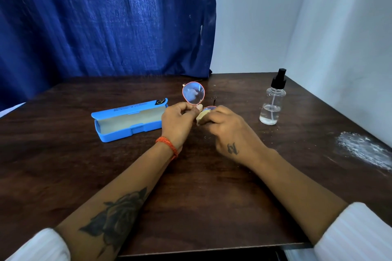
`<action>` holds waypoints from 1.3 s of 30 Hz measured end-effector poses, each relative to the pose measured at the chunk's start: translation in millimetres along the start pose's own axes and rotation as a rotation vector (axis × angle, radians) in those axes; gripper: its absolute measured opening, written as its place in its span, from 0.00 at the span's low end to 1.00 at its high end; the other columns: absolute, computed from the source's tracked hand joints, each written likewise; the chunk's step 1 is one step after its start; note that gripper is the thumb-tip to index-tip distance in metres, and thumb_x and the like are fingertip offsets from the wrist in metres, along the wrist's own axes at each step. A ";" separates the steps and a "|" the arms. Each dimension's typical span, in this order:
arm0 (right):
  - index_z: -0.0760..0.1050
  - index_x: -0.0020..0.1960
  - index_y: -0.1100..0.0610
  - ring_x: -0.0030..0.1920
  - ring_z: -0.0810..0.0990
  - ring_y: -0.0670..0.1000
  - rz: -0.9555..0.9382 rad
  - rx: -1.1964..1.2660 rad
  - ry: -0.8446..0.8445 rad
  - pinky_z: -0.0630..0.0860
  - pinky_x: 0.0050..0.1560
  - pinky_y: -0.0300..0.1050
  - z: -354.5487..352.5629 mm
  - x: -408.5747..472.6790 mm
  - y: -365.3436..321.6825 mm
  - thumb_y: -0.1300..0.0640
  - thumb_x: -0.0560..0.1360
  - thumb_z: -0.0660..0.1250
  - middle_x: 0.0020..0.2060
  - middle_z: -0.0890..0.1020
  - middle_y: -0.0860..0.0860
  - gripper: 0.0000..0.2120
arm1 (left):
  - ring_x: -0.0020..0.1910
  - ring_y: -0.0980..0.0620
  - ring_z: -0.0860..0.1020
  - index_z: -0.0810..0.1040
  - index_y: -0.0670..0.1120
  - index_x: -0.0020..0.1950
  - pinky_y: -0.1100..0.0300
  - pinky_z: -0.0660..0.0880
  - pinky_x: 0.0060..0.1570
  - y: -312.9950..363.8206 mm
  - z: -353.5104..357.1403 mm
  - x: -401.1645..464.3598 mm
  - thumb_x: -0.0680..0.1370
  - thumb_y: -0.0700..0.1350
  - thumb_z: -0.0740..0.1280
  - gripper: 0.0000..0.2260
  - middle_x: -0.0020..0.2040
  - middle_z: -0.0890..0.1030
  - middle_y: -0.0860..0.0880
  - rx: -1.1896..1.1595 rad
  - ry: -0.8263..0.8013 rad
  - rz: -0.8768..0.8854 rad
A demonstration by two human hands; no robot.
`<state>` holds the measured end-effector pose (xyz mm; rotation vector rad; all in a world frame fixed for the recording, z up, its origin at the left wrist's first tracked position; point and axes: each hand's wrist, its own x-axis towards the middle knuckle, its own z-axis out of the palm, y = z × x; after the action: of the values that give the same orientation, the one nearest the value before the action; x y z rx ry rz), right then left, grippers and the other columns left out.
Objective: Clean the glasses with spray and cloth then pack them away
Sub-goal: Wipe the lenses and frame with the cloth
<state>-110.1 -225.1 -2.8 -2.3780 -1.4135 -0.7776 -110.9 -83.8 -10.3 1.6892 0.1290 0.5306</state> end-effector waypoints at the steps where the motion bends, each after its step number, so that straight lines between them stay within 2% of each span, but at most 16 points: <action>1: 0.82 0.42 0.64 0.47 0.80 0.60 0.002 0.000 -0.029 0.79 0.48 0.47 -1.3 -0.1 0.1 0.74 0.57 0.65 0.42 0.84 0.56 0.16 | 0.36 0.53 0.75 0.78 0.47 0.32 0.56 0.74 0.41 -0.1 0.1 0.1 0.73 0.42 0.69 0.09 0.32 0.78 0.48 -0.004 -0.004 -0.001; 4: 0.83 0.36 0.62 0.41 0.79 0.59 0.081 0.006 -0.031 0.79 0.40 0.48 -4.6 -1.6 2.7 0.69 0.57 0.63 0.35 0.84 0.54 0.12 | 0.31 0.58 0.78 0.78 0.46 0.34 0.64 0.75 0.35 0.0 0.4 0.9 0.74 0.41 0.68 0.08 0.32 0.80 0.49 -0.064 -0.023 -0.024; 6: 0.82 0.33 0.62 0.36 0.78 0.58 0.150 0.020 0.060 0.78 0.35 0.48 -6.7 -3.2 7.3 0.69 0.57 0.63 0.32 0.83 0.54 0.10 | 0.29 0.61 0.78 0.79 0.45 0.35 0.68 0.75 0.32 0.2 0.2 1.5 0.74 0.41 0.68 0.08 0.32 0.80 0.50 -0.086 -0.026 -0.022; 8: 0.82 0.34 0.63 0.35 0.78 0.58 0.189 0.011 0.176 0.78 0.34 0.47 -8.5 -4.0 11.3 0.71 0.57 0.66 0.32 0.83 0.54 0.09 | 0.29 0.61 0.78 0.79 0.45 0.36 0.69 0.74 0.32 0.2 0.0 1.7 0.74 0.41 0.68 0.07 0.32 0.80 0.49 -0.106 -0.028 -0.017; 11: 0.82 0.38 0.64 0.38 0.79 0.58 0.160 -0.016 0.296 0.79 0.40 0.45 -7.5 -2.5 9.4 0.73 0.61 0.65 0.36 0.83 0.56 0.11 | 0.29 0.61 0.78 0.79 0.45 0.36 0.69 0.75 0.32 -0.7 -0.5 1.8 0.74 0.42 0.68 0.06 0.32 0.80 0.49 -0.108 -0.026 -0.013; 14: 0.82 0.44 0.65 0.42 0.79 0.59 0.087 -0.006 0.260 0.78 0.44 0.45 -3.5 0.2 3.7 0.69 0.69 0.61 0.42 0.83 0.57 0.11 | 0.29 0.60 0.78 0.79 0.45 0.36 0.67 0.75 0.33 -1.1 -0.5 1.8 0.74 0.41 0.67 0.07 0.32 0.80 0.49 -0.094 -0.025 -0.012; 16: 0.81 0.47 0.65 0.45 0.78 0.59 0.044 -0.006 0.185 0.78 0.47 0.46 0.2 0.2 1.3 0.73 0.67 0.65 0.45 0.83 0.58 0.12 | 0.31 0.58 0.77 0.78 0.46 0.34 0.63 0.75 0.35 -1.5 -0.2 2.2 0.74 0.39 0.67 0.09 0.32 0.79 0.49 -0.051 -0.004 -0.008; 19: 0.80 0.50 0.65 0.48 0.78 0.60 0.019 0.010 0.086 0.78 0.49 0.48 1.6 0.1 0.4 0.75 0.64 0.66 0.48 0.82 0.58 0.16 | 0.34 0.54 0.74 0.79 0.47 0.32 0.58 0.74 0.38 -1.3 -0.5 2.4 0.73 0.40 0.68 0.09 0.31 0.78 0.49 -0.013 0.019 -0.009; 23: 0.82 0.44 0.64 0.46 0.79 0.59 -0.025 0.029 -0.010 0.78 0.49 0.46 -2.8 0.4 1.1 0.75 0.59 0.65 0.43 0.84 0.55 0.17 | 0.35 0.52 0.75 0.79 0.46 0.33 0.57 0.74 0.40 -1.3 -0.6 1.5 0.73 0.43 0.69 0.09 0.32 0.78 0.47 -0.001 0.008 -0.003; 25: 0.83 0.40 0.62 0.44 0.80 0.59 0.009 0.023 -0.037 0.80 0.44 0.48 -5.5 -0.7 3.2 0.73 0.57 0.66 0.39 0.84 0.53 0.15 | 0.33 0.54 0.77 0.79 0.44 0.35 0.59 0.75 0.39 -1.3 0.0 1.3 0.73 0.42 0.69 0.08 0.32 0.79 0.46 -0.032 -0.008 -0.014; 28: 0.84 0.36 0.61 0.39 0.79 0.59 0.109 0.022 0.025 0.79 0.36 0.49 -8.4 -3.7 9.8 0.71 0.57 0.65 0.34 0.84 0.53 0.12 | 0.30 0.58 0.77 0.79 0.42 0.37 0.65 0.75 0.35 -1.9 0.2 2.0 0.74 0.42 0.68 0.07 0.33 0.80 0.46 -0.060 -0.011 -0.014; 30: 0.83 0.35 0.62 0.37 0.79 0.59 0.142 0.019 0.124 0.79 0.34 0.48 -10.1 -3.9 12.5 0.72 0.57 0.64 0.33 0.84 0.54 0.12 | 0.30 0.60 0.77 0.79 0.43 0.36 0.67 0.74 0.33 -2.3 -0.3 3.0 0.74 0.42 0.68 0.07 0.33 0.80 0.47 -0.065 -0.007 -0.005; 34: 0.82 0.40 0.65 0.39 0.79 0.59 0.130 -0.033 0.274 0.79 0.41 0.45 -7.8 -1.0 12.1 0.74 0.59 0.64 0.38 0.84 0.56 0.14 | 0.31 0.59 0.78 0.79 0.44 0.37 0.67 0.75 0.34 -3.5 -0.5 3.1 0.74 0.42 0.68 0.06 0.34 0.81 0.47 -0.078 -0.032 0.000; 39: 0.81 0.49 0.66 0.45 0.78 0.59 0.058 -0.049 0.170 0.75 0.48 0.44 5.9 0.9 5.5 0.74 0.64 0.70 0.46 0.83 0.58 0.14 | 0.30 0.58 0.78 0.79 0.45 0.36 0.68 0.74 0.32 -4.3 -0.3 3.5 0.75 0.38 0.66 0.08 0.33 0.79 0.48 -0.059 -0.022 -0.010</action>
<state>-103.2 -224.3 -6.9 -2.3143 -1.2663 -0.9835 -107.0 -81.5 -13.5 1.6354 0.1043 0.5032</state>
